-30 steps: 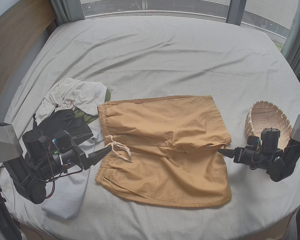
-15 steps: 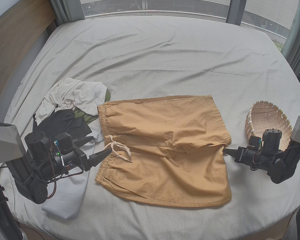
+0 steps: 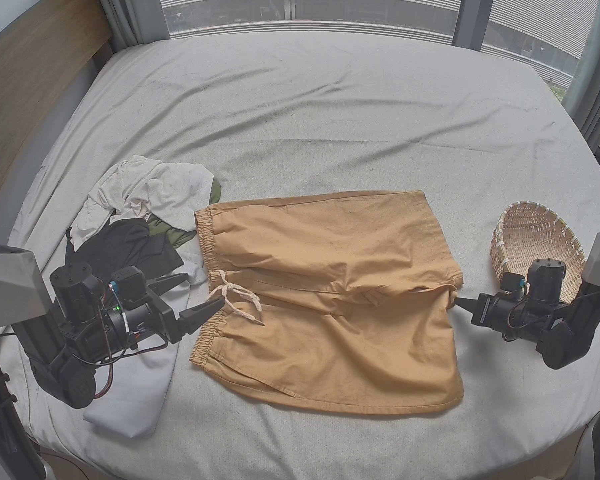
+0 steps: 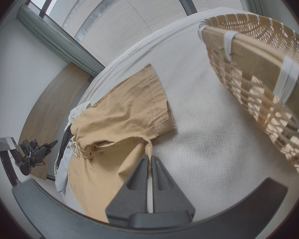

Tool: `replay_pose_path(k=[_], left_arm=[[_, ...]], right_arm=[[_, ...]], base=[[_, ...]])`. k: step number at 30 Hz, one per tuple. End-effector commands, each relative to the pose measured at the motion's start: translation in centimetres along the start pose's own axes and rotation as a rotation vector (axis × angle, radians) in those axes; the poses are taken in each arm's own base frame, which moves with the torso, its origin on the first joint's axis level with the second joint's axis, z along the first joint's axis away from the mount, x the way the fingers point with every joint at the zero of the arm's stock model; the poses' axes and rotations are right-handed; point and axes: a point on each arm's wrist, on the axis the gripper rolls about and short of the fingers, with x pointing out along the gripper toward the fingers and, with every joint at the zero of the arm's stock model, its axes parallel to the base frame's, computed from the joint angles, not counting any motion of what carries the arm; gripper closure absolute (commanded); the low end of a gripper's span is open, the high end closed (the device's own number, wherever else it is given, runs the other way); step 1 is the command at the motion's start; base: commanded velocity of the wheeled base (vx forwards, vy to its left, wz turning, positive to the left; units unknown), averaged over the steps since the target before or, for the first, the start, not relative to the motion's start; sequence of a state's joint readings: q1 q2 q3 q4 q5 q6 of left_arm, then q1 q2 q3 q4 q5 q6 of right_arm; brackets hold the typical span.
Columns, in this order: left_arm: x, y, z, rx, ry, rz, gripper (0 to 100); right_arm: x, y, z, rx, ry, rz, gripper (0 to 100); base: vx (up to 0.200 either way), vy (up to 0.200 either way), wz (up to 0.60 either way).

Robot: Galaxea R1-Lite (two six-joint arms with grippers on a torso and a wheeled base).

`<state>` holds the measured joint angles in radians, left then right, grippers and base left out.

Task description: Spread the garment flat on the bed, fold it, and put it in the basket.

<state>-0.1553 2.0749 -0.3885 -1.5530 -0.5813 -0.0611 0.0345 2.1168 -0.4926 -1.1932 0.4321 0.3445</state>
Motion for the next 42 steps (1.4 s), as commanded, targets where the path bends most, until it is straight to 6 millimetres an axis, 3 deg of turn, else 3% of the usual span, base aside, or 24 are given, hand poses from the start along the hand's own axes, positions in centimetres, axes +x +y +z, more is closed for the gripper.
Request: replay_pose_path(k=[1, 21, 27, 28, 36, 39, 42], left_arm=[[0.1, 0.0, -0.2, -0.003, 0.006, -0.002, 0], [-0.1, 0.5, -1.4, -0.025, 0.044, 0.021, 0], [-1.7, 1.1, -2.5, -0.076, 0.090, 0.066, 0], [-1.9, 1.2, -2.6, -0.080, 0.094, 0.072, 0], [-3.5, 0.9, -3.7, -0.176, 0.148, 0.103, 0], [-4.0, 0.2, -4.2, -0.229, 0.177, 0.100, 0], [-4.2, -0.1, -4.4, -0.247, 0.194, 0.099, 0]], right_arm=[[-1.8, 0.0, 1.7, -0.010, -0.068, -0.016, 100], [-0.2, -0.1, 3.4, -0.022, -0.076, -0.013, 100], [0.3, -0.1, 2.9, -0.024, -0.068, -0.030, 100], [0.3, 0.0, 2.9, -0.025, -0.066, -0.029, 0], [0.0, 1.8, 1.7, -0.045, -0.066, -0.033, 0], [-1.3, 3.8, 0.7, -0.076, -0.089, 0.003, 0], [-2.0, 4.5, 0.4, -0.083, -0.089, 0.014, 0]], base=[[0.000, 0.000, 0.00], [0.000, 0.000, 0.00], [0.000, 0.000, 0.00], [0.000, 0.000, 0.00], [0.000, 0.000, 0.00], [0.000, 0.000, 0.00], [0.000, 0.000, 0.00]])
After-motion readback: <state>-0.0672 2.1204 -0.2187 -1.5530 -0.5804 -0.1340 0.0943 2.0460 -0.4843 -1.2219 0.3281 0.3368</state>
